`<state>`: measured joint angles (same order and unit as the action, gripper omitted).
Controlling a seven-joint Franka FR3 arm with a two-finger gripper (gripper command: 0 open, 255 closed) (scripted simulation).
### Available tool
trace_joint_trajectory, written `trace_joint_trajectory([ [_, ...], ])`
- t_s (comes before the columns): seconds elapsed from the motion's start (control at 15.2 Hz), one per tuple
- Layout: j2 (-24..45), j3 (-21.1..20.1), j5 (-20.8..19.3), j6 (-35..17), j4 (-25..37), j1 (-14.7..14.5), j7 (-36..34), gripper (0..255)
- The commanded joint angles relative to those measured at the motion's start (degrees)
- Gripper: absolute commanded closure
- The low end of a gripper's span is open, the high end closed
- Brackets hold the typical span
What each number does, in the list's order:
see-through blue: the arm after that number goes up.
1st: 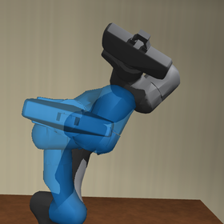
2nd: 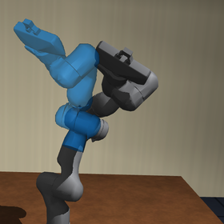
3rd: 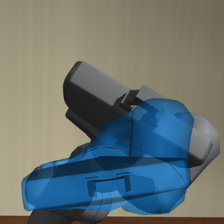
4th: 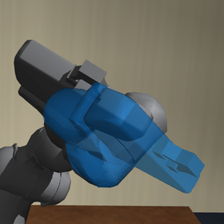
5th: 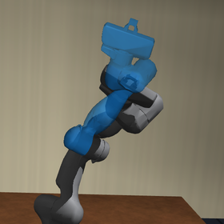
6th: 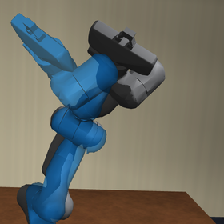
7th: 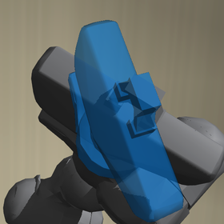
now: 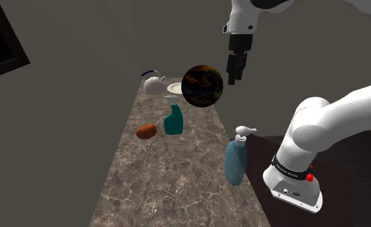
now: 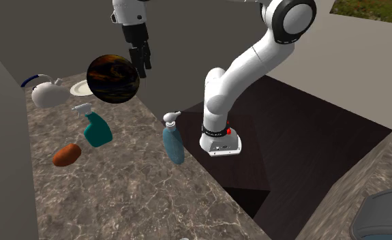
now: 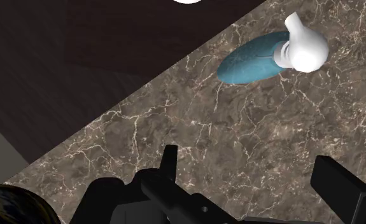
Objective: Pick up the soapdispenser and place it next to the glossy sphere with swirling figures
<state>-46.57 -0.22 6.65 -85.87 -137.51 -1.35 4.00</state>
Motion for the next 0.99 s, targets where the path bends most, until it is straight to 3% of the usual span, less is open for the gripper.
trace_joint_trajectory([
  [0.0, 0.0, 0.0, 0.0, 0.0, 0.0, 0.0, 0.0, 0],
  [0.92, -18.09, -12.18, 13.05, -8.66, -23.88, -9.54, -6.57, 0],
])
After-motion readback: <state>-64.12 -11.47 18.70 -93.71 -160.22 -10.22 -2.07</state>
